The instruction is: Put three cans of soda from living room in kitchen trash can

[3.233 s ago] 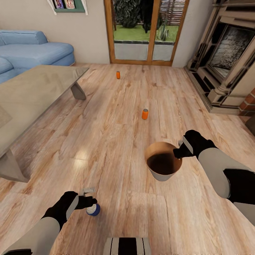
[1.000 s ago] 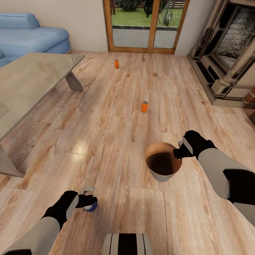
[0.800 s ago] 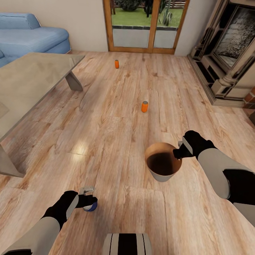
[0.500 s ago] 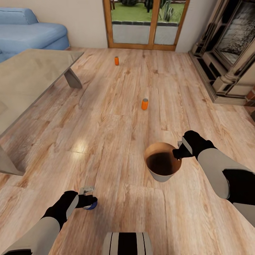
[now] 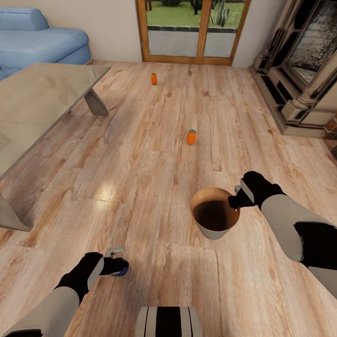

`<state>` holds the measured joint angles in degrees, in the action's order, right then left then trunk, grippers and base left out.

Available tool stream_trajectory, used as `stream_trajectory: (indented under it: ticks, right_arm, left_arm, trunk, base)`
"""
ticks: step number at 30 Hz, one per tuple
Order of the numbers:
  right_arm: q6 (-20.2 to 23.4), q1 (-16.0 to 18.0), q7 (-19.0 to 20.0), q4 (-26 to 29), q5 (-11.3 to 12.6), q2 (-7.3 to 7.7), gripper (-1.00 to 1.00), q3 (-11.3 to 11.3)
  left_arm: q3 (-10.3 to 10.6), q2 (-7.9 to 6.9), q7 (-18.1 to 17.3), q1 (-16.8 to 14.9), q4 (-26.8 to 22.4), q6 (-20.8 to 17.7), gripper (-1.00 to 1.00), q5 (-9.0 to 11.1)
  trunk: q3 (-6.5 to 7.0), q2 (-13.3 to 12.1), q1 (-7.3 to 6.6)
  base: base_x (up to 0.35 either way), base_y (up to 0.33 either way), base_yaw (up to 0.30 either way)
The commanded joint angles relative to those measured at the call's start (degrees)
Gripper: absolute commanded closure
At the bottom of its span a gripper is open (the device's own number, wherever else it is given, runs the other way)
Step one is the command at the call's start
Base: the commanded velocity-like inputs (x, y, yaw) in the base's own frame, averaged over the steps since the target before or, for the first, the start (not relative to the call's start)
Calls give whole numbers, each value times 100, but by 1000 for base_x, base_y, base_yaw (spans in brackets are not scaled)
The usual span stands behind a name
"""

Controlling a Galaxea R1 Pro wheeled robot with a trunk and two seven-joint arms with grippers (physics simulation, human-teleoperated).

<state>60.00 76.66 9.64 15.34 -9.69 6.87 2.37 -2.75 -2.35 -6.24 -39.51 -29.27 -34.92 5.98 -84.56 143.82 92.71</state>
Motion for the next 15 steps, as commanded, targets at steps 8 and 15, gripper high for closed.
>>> stream_trajectory:
  ticks: [8,15]
  right_arm:
    - [0,-72,20,37,20,-1,100,-98]
    - [0,-72,17,39,20,-1,100,-96]
  left_arm:
    - [3,0,-11,-4,13,3,100,0]
    - [3,-1,-2,-4,48,-4,100,-15]
  trunk:
    - [-2,-2,5]
    - [131,-10,-10]
  base:
    - [0,0,0]
    - [0,0,0]
